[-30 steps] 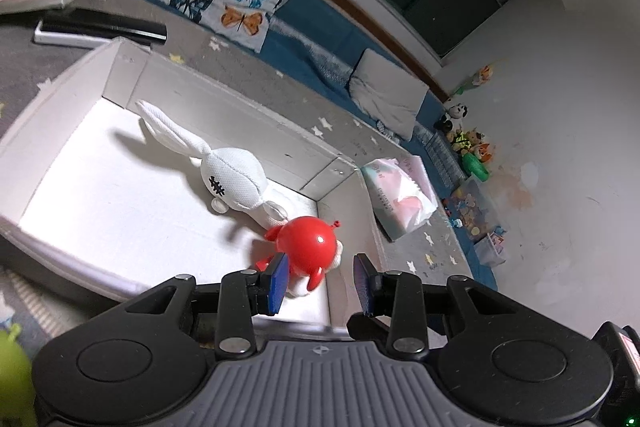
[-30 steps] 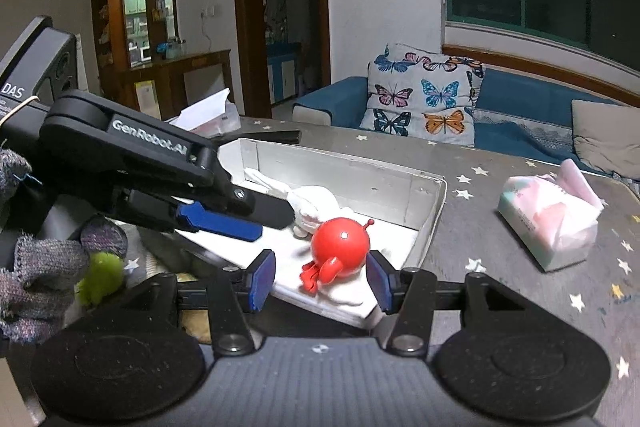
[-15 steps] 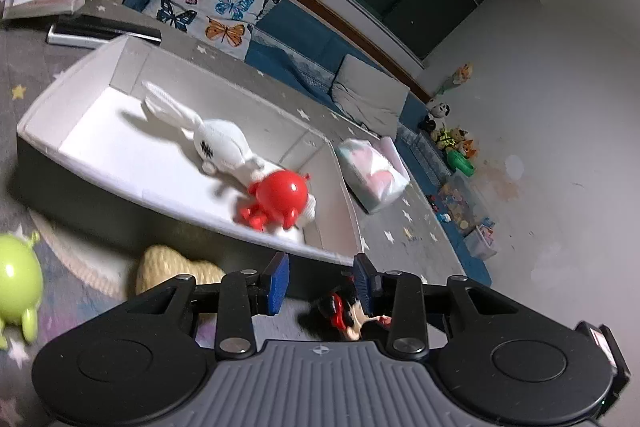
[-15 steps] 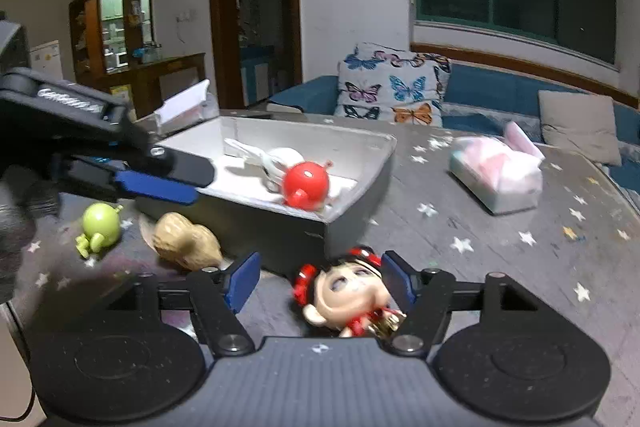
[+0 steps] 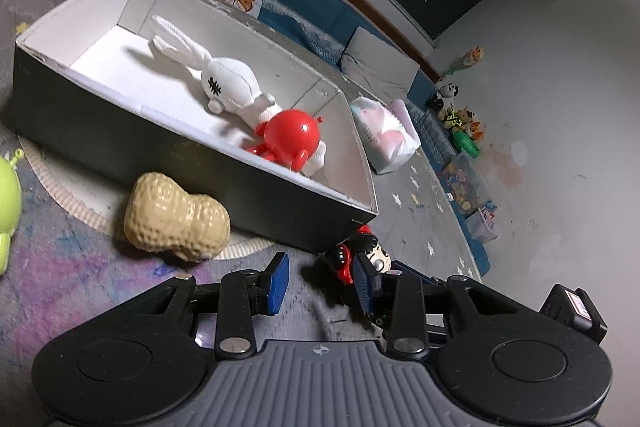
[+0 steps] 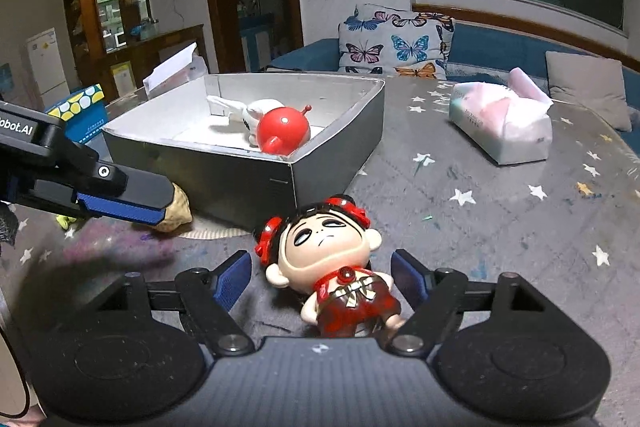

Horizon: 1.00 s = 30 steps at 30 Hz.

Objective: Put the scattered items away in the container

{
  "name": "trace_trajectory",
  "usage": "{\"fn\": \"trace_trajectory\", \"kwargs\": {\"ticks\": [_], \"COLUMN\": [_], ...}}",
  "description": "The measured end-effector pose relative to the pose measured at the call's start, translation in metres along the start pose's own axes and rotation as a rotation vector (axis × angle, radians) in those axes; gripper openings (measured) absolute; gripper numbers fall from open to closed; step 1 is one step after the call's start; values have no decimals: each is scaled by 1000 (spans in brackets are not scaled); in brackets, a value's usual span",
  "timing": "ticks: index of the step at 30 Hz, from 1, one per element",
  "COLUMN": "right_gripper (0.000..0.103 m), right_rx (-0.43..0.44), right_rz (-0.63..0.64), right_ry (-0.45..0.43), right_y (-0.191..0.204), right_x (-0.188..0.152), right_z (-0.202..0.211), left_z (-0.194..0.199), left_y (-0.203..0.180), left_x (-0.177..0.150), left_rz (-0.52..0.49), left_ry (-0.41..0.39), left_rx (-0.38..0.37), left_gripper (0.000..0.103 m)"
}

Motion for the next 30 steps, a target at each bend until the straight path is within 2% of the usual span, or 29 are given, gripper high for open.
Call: {"fn": "trace_trajectory", "kwargs": {"ticks": [8,12,16,30], "right_gripper": [64,49,44,43], "right_rx": [-2,31,52,153], "right_rz": [6,-10,-13,3], "right_ry": [27,57,80,76], "right_y": [-2,0,7,49], "right_x": [-4,-11,-21,-45], "right_z": [4,4,7,31], "left_z": [-7,-7,-7,-2], "left_y": [0,-1,-3,-5], "left_x": [-9,-13,-15,-23], "left_rz": [10,9,7,15], "left_ry": [31,40,48,60], "left_rx": [-4,-5,-10,-35], "left_gripper": [37,37,37,37]}}
Point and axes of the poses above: each gripper's, at about its wrist camera, not at the fingertips, and z roughly against the way its jaws point, y to its left, x to its top, the point moved 7 cm from there along -z, roughly the way its jaws point, and after that the axes turned 7 degrees about -z, right-handed, at the moved point
